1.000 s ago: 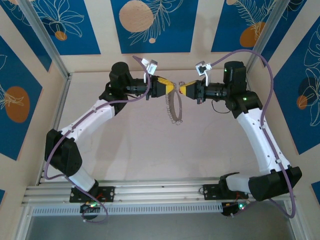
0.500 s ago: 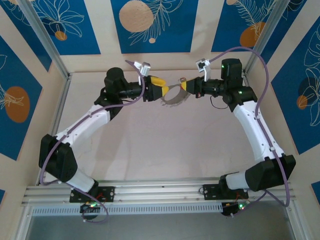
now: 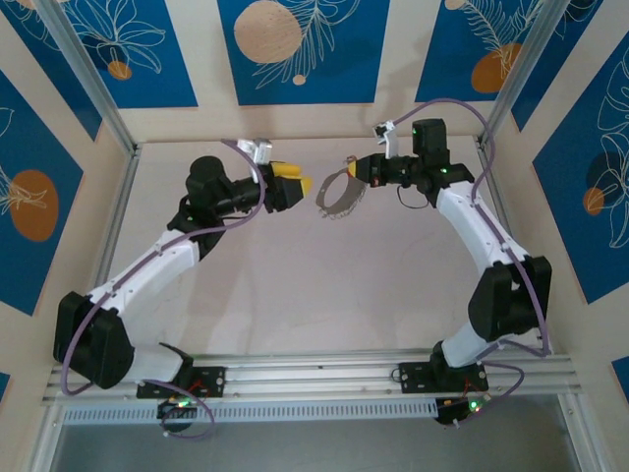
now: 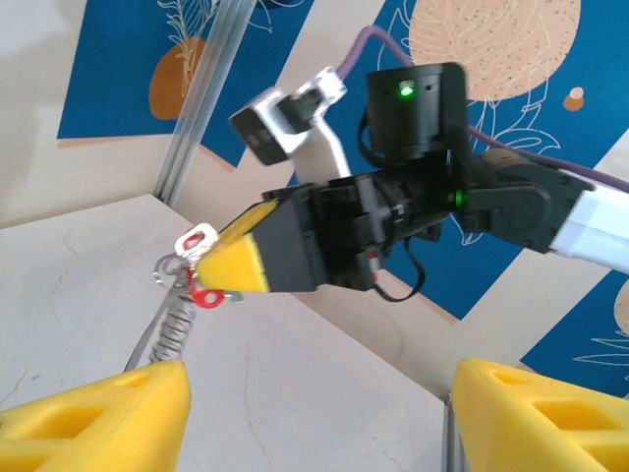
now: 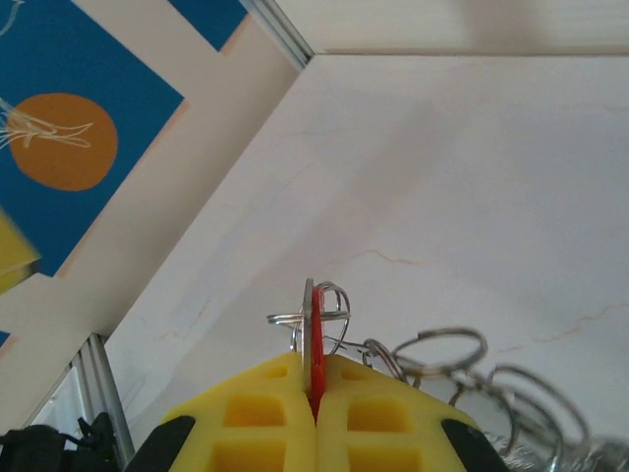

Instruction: Put the keys on the keyring

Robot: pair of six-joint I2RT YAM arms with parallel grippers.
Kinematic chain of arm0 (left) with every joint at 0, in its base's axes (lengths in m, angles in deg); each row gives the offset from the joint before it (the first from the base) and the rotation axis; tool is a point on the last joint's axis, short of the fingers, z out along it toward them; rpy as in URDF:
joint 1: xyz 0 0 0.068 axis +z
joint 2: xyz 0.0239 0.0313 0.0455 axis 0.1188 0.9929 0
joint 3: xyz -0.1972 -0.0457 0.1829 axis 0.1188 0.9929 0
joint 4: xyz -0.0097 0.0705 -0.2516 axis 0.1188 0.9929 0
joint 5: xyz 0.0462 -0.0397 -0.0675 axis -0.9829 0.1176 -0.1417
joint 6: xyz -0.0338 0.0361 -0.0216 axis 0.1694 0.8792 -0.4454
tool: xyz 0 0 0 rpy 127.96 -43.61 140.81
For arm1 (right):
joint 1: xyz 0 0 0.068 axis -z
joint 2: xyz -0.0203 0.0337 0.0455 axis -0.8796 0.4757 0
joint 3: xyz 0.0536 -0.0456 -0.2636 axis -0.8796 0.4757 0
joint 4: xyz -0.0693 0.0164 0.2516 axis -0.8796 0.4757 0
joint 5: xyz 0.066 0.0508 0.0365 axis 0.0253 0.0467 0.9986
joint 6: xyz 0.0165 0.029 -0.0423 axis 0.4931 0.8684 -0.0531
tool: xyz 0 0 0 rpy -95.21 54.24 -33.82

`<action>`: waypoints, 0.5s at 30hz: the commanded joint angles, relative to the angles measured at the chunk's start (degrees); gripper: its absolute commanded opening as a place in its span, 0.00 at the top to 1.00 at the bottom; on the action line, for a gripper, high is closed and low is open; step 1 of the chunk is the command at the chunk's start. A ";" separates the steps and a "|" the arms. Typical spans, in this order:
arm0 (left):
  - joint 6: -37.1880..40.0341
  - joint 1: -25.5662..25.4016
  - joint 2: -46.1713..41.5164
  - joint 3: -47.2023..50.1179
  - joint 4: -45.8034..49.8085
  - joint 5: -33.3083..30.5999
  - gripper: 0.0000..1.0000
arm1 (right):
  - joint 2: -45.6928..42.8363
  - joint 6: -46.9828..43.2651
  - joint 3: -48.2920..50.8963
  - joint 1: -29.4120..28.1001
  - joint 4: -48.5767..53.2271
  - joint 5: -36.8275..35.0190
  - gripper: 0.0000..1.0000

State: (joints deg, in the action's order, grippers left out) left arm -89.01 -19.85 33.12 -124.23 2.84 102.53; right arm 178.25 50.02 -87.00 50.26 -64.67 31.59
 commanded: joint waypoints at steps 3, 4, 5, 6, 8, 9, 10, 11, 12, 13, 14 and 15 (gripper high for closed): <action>0.71 0.83 -1.96 2.17 -2.80 -1.91 0.29 | 7.48 2.38 -6.30 0.22 -3.71 -0.91 1.00; 0.61 0.83 -1.79 2.41 -3.06 -2.00 0.29 | 9.28 2.40 -7.83 0.28 -3.60 -1.22 1.00; 0.52 0.88 -1.53 2.58 -3.25 -1.87 0.29 | 10.90 2.45 -9.20 0.26 -3.48 -1.53 1.00; 0.51 0.92 -1.24 2.81 -3.55 -1.82 0.29 | 12.65 2.44 -10.68 0.26 -3.24 -1.65 1.00; 0.39 1.14 -0.80 2.93 -3.88 -1.73 0.29 | 15.76 2.55 -13.09 0.26 -2.91 -1.78 1.00; 0.18 1.23 -0.40 3.12 -4.28 -1.58 0.29 | 17.20 2.53 -13.97 0.26 -2.83 -1.78 1.00; -0.01 1.34 -0.21 3.30 -4.65 -1.51 0.29 | 18.23 2.64 -14.55 0.25 -2.76 -1.92 1.00; -0.28 1.45 -0.04 3.56 -5.01 -1.43 0.29 | 19.24 2.69 -14.75 0.26 -2.81 -2.09 1.00; -0.49 1.54 0.11 3.62 -5.35 -1.31 0.29 | 20.06 2.76 -14.55 0.30 -2.96 -2.13 1.00; -0.55 1.62 0.16 3.77 -5.46 -1.21 0.29 | 20.40 2.75 -13.90 0.26 -3.14 -2.28 1.00; -0.70 1.69 0.24 3.95 -5.58 -1.18 0.29 | 20.36 2.85 -12.72 0.26 -3.78 -2.44 1.00; -0.65 1.71 0.27 4.22 -5.67 -1.21 0.29 | 20.13 3.04 -11.25 0.31 -4.77 -2.79 1.00</action>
State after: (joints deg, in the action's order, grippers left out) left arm -89.14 -18.98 32.83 -120.78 0.07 101.57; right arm 198.71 52.47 -99.41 50.28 -67.18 28.84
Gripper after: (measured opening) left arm 0.711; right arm 0.057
